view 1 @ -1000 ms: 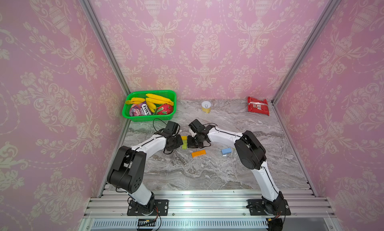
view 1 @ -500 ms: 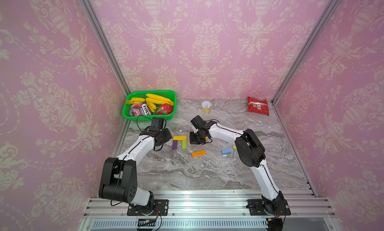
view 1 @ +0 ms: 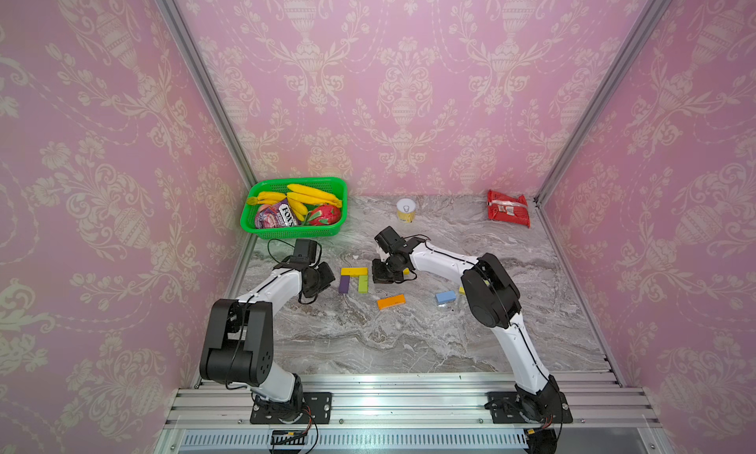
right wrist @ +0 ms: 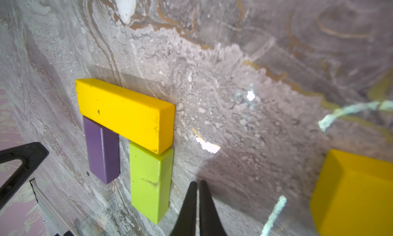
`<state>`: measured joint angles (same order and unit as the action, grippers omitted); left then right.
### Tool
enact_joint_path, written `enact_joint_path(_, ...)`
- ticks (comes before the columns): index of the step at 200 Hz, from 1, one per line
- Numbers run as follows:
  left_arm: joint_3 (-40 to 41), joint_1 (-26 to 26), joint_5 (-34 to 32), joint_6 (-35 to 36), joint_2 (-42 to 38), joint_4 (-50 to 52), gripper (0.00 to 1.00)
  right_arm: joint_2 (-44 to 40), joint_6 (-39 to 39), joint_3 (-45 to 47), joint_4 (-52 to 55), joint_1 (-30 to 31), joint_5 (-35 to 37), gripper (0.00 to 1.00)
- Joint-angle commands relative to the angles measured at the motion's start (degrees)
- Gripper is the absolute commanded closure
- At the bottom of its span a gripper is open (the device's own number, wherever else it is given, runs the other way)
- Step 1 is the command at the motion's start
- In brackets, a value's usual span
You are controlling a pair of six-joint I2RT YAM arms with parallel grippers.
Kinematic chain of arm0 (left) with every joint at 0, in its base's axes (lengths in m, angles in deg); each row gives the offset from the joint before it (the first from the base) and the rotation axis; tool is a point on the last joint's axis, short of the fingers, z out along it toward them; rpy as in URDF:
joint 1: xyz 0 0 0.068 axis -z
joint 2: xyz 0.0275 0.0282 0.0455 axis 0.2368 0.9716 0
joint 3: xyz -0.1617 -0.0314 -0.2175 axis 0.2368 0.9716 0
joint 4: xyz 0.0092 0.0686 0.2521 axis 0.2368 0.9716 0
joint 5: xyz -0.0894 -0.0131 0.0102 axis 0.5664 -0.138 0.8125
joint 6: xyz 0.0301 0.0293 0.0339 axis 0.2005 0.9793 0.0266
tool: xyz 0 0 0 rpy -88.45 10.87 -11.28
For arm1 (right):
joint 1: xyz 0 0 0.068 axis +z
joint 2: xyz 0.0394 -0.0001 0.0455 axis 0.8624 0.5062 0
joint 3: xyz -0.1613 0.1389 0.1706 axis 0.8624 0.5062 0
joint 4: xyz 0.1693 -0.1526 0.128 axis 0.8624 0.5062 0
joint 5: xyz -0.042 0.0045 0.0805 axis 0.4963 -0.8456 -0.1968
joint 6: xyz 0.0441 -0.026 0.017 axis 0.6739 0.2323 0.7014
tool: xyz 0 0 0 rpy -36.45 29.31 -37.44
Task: Assemble the letter p with building blocks
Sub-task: Assemble the building block at the center of the board.
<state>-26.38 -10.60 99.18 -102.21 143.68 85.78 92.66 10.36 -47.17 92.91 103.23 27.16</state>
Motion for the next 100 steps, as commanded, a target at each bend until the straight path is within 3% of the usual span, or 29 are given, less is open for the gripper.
enact_joint_path(1,0.6,-1.1,1.2,-0.7,-0.3,-0.6,1.00,2.5,-0.1,-1.2,0.8,0.0,-0.4,0.90)
enact_joint_path(100,0.8,-2.4,1.6,0.0,-0.3,-0.5,1.00,4.4,0.3,-3.7,1.1,0.0,-1.0,0.91)
